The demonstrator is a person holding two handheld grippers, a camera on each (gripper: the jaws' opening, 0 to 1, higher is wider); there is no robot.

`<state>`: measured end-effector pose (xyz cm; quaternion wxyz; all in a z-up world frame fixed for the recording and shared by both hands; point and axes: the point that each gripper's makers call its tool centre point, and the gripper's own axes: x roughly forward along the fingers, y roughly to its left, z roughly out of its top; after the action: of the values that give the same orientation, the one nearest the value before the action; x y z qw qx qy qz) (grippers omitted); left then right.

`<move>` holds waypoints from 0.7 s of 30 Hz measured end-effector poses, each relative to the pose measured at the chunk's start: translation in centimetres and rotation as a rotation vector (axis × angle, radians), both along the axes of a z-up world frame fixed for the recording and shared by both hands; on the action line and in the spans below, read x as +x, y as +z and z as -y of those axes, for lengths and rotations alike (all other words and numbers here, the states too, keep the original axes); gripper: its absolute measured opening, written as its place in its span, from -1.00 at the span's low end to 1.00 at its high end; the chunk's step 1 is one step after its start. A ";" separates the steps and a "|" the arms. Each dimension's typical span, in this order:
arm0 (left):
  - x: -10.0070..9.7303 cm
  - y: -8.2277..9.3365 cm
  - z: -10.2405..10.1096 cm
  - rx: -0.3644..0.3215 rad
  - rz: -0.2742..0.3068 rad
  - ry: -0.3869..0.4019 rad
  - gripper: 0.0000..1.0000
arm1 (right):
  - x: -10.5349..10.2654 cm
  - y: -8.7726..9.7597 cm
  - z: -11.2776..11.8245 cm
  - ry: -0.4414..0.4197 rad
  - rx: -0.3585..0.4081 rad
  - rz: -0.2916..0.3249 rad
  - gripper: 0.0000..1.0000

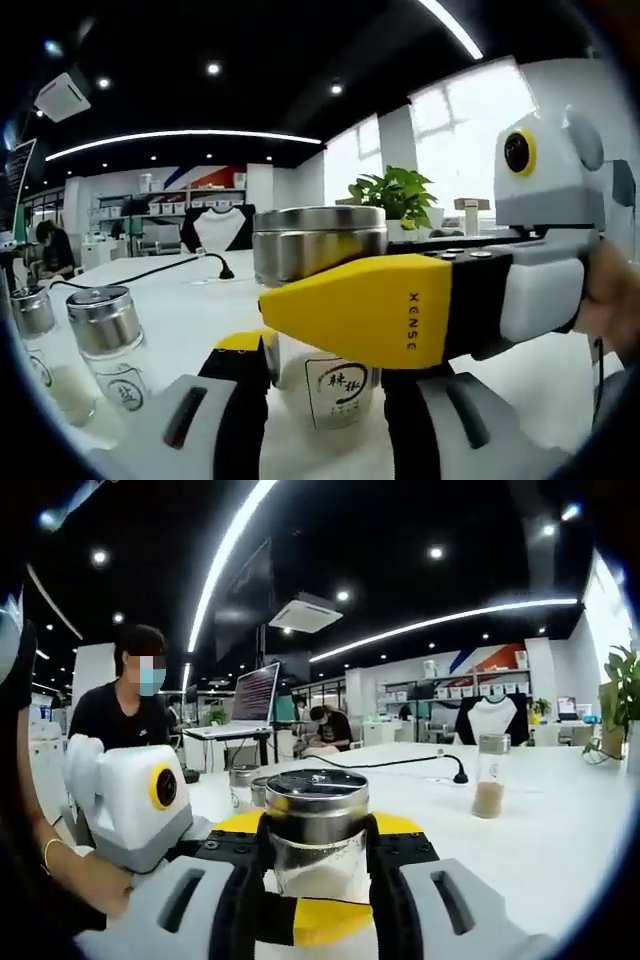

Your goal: Rotate the seasoning bottle until the label or dispensing opening points toward the visible target arrow and the bottle remains upright within the marked orientation range

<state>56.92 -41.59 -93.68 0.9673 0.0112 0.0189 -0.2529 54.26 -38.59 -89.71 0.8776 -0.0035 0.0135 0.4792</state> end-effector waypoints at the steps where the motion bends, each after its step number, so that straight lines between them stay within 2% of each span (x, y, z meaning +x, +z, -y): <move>1: 0.0 0.0 -0.1 0.001 0.000 0.004 -0.09 | -0.1 0.0 -0.1 0.010 0.001 -0.003 -0.27; 4: 0.0 0.0 -0.4 0.001 0.005 0.015 -0.09 | -0.3 0.0 -0.4 0.014 0.005 -0.009 -0.26; 8: 0.0 0.0 -0.5 -0.002 0.009 0.028 -0.09 | -0.5 -0.3 -0.3 -0.012 0.015 -0.059 -0.25; 10: 0.1 0.0 -0.6 0.000 0.008 0.036 -0.09 | -0.7 -0.5 -0.2 -0.023 0.010 -0.065 -0.26; 12: 0.3 0.1 -0.9 0.000 0.007 0.047 -0.09 | -0.9 -0.6 0.0 -0.033 0.017 -0.039 -0.26; 15: 0.6 0.1 -1.3 -0.003 0.004 0.056 -0.09 | -0.6 -0.5 0.7 -0.047 0.053 -0.050 -0.26; 21: 1.5 0.1 -2.8 0.001 -0.005 0.123 -0.09 | -0.7 -0.5 1.4 -0.062 0.049 -0.039 -0.32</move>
<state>58.41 -38.81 -93.61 0.9809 0.0098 0.0219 -0.1931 53.59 -39.97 -90.24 0.8913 0.0281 0.0190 0.4521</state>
